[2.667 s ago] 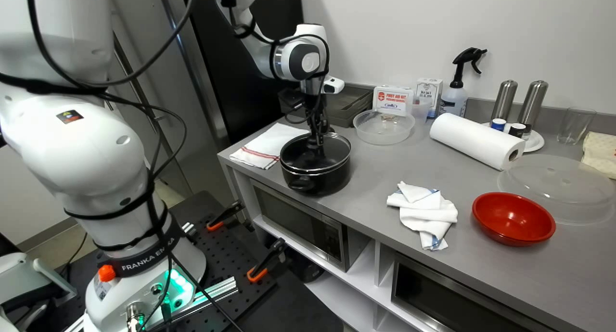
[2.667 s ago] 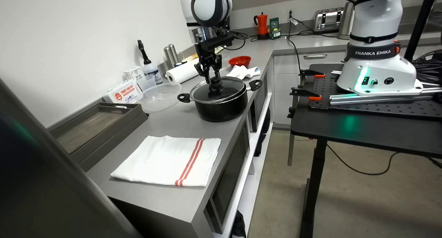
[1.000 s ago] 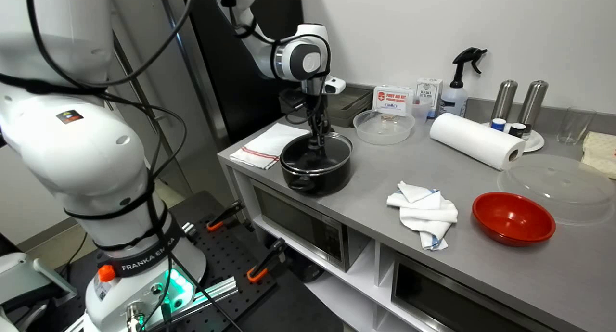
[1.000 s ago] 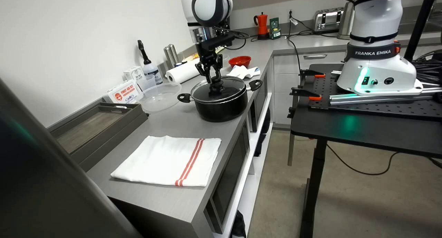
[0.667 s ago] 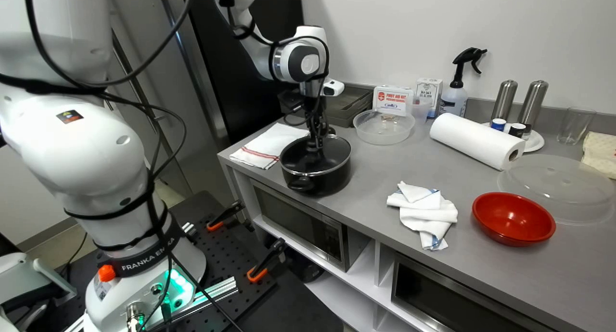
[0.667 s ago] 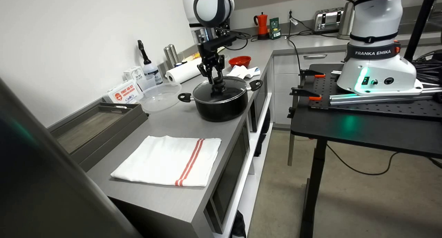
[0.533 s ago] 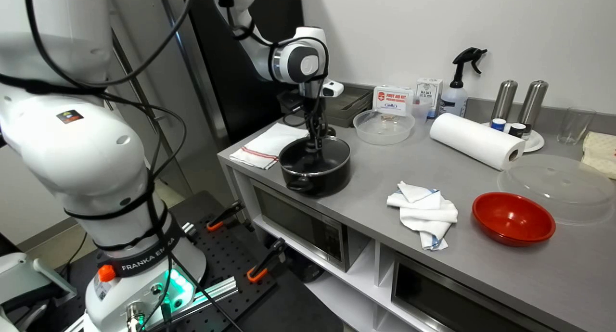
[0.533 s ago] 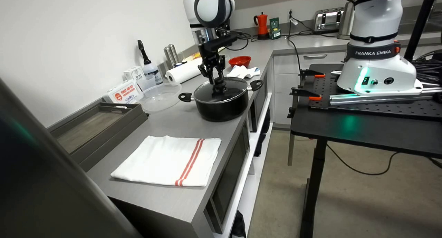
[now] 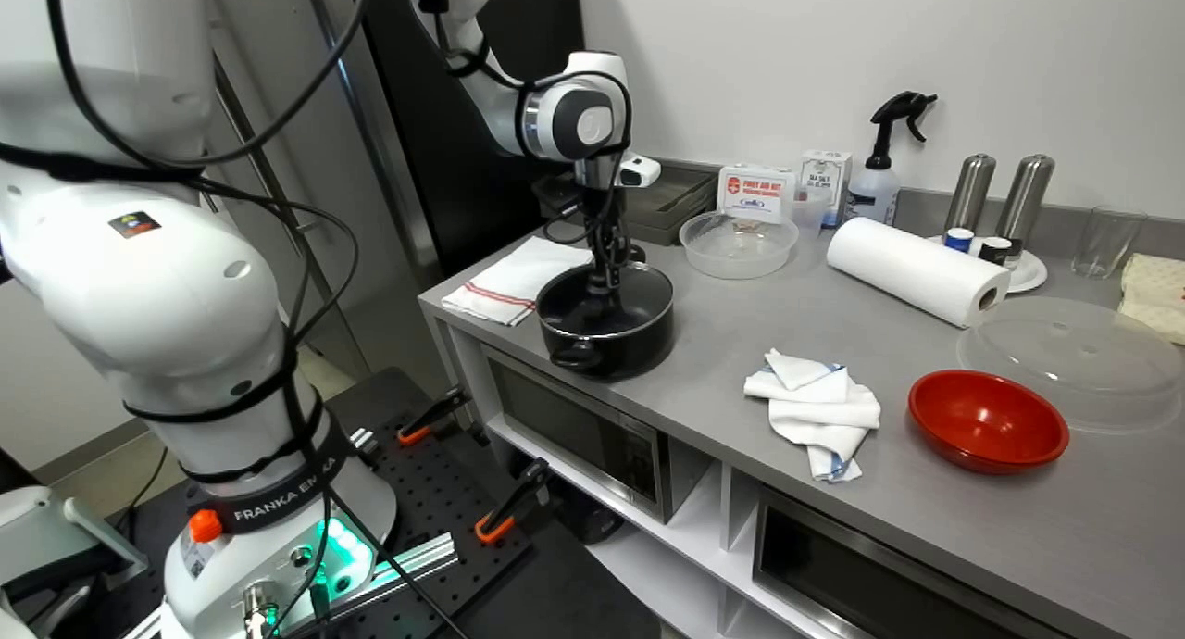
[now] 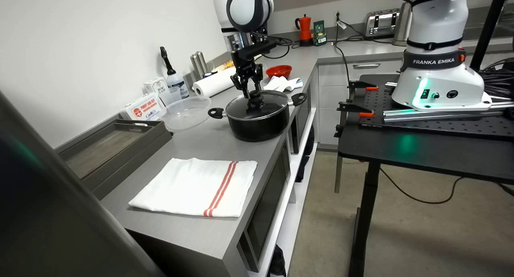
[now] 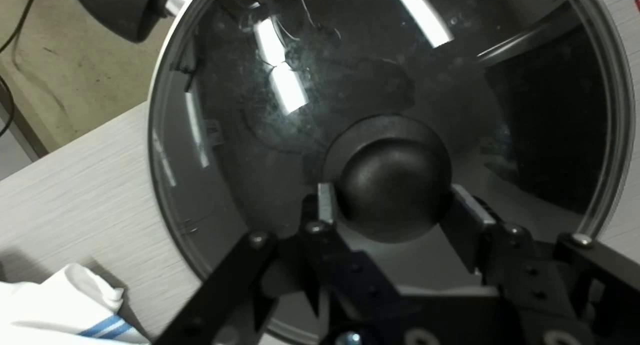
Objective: Put the lid on the pot
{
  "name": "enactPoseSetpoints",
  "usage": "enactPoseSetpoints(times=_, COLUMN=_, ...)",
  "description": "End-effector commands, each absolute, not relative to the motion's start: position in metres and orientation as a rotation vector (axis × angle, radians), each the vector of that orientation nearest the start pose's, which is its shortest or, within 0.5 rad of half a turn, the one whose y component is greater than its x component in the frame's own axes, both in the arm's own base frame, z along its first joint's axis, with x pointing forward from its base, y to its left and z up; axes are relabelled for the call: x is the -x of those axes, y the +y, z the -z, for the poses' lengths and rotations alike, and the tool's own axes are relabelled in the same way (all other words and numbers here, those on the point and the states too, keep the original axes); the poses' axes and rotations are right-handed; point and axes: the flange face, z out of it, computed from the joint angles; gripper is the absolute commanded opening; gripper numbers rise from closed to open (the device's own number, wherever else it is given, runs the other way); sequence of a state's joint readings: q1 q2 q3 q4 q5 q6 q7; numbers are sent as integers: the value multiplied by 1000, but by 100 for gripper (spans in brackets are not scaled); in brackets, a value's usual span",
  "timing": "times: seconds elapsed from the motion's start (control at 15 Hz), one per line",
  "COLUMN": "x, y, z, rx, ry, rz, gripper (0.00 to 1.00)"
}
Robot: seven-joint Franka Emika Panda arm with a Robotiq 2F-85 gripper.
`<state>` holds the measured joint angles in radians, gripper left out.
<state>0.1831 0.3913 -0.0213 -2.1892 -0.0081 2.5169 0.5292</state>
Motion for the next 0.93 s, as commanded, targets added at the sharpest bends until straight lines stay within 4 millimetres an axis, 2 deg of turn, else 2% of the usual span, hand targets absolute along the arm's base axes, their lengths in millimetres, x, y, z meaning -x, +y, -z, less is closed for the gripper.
enactPoseSetpoints(times=0.0, x=-541, y=90, z=-211, rx=3125, ry=555, rz=-65, gripper=88)
enactPoseSetpoints(times=0.07, x=-541, y=90, z=-212, rx=3124, ry=556, rz=-62, gripper=96)
enactPoseSetpoints(times=0.13, x=-541, y=90, z=-212, rx=3124, ry=556, rz=-60, gripper=99)
enactPoseSetpoints(times=0.6, x=-544, y=87, z=-223, rx=3122, ry=559, rz=-35, gripper=100)
enactPoseSetpoints(times=0.67, x=-548, y=88, z=-214, rx=3115, ry=567, rz=-53, gripper=100)
enactPoseSetpoints(times=0.87, x=-549, y=88, z=-214, rx=3115, ry=570, rz=-53, gripper=100)
